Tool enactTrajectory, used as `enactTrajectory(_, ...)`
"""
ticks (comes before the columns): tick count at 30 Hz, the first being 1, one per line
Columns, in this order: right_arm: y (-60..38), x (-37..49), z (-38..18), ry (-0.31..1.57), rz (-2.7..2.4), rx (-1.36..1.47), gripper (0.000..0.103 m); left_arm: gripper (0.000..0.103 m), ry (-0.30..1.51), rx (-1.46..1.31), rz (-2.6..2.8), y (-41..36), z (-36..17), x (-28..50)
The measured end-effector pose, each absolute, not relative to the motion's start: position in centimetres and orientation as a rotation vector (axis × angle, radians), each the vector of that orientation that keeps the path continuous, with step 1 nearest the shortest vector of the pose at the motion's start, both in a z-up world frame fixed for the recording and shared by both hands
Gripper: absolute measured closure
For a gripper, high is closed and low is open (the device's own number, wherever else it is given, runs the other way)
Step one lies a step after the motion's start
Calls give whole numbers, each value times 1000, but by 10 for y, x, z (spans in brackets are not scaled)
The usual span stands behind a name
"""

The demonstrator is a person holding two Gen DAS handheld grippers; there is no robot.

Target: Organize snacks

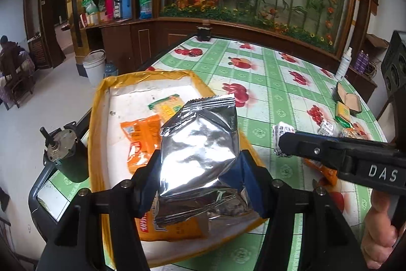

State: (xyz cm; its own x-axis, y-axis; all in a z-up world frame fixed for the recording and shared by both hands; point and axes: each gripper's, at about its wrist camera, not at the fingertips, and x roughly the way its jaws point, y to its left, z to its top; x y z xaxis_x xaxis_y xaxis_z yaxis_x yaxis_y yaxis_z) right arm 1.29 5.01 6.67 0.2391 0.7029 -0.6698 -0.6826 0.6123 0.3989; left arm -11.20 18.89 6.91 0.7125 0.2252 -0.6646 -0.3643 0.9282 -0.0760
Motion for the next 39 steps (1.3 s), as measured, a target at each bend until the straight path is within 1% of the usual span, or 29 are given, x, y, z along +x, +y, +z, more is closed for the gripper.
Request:
enactTrajectory(18,144,35,69,984,1000,-66,77,43,734,-303,429,243,48,-120)
enactTrajectory(24,182,54,60,1026,983,-98,77,43,749,-319,446,250,42,-120)
enactTrajectory(32,224,59,41,1075,981,-154,77,43,757,-324,449,252,39,-117)
enactTrajectory(39,227,57,39,1070,988,-149,76,43,758,-332,451,252,40,-115)
